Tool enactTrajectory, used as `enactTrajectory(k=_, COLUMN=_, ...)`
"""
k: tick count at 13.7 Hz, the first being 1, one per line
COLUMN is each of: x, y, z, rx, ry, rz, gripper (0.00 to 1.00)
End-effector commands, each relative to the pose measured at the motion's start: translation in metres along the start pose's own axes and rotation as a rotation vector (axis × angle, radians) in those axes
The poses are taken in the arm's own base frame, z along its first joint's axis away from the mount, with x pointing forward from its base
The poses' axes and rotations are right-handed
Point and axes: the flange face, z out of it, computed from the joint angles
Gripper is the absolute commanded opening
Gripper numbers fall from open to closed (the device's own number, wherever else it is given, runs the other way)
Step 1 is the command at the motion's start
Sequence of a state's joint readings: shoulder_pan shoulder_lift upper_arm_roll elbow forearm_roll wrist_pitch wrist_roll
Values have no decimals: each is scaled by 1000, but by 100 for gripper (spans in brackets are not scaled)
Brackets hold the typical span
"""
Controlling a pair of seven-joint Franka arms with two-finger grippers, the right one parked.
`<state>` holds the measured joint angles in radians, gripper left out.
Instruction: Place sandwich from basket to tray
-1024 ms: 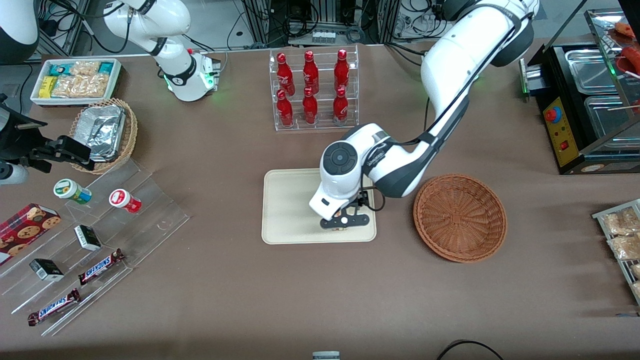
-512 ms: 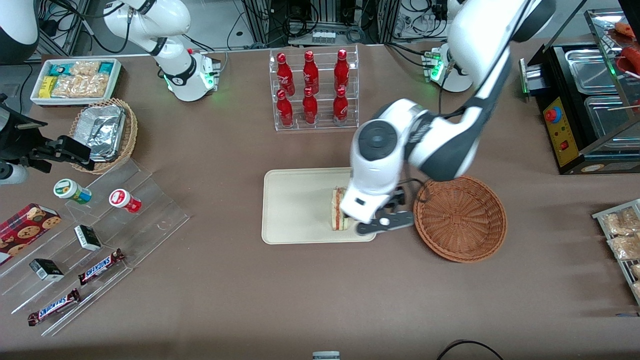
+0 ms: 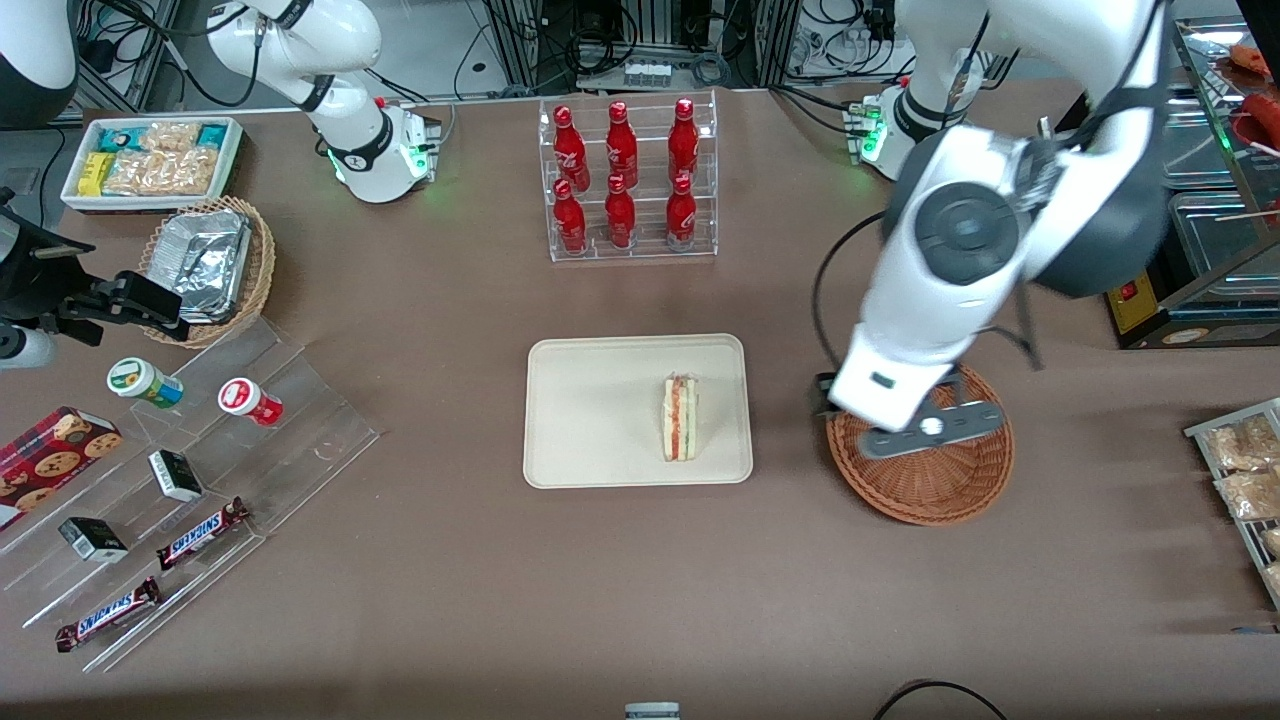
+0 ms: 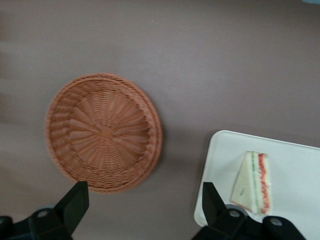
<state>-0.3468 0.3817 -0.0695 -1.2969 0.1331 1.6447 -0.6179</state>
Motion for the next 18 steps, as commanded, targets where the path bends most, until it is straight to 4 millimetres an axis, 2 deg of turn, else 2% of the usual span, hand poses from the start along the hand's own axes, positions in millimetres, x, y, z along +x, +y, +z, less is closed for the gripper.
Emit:
enactTrajectory(k=1, x=1, y=-45, z=-16, rx=12, ry=-24, rz=10, gripper=100)
enactTrajectory(k=3, x=7, y=-64, z=-24, rx=6, ry=-21, rz=-29, gripper=100)
enactTrajectory(k=4, x=9, y=-70, z=-21, rx=15, ry=-31, rz=-37, gripper=100)
enactTrajectory(k=7, x=9, y=-81, z=-31, rx=8, ry=-23, rz=-48, gripper=100)
enactTrajectory(k=8, x=27, y=-122, z=-27, rx=-1, ry=-42, rz=-116, gripper=100)
enactTrajectory(k=9, x=18, y=-113, z=-36, rx=-36, ry=-60, rz=-81, gripper=100)
enactTrajectory(k=10, x=21, y=-134, z=-42, rx=-49, ry=-61, rz=-95, gripper=100)
enactTrajectory(k=13, x=10, y=-151, z=-59, rx=-59, ry=-89, rz=-35, gripper=100)
enactTrajectory(k=16, x=-3, y=-184, z=-79, rx=-91, ry=-125, rz=58, gripper=100)
enactTrajectory(k=18, x=-12, y=-197, z=-89, rx=-87, ry=-139, rz=124, gripper=100)
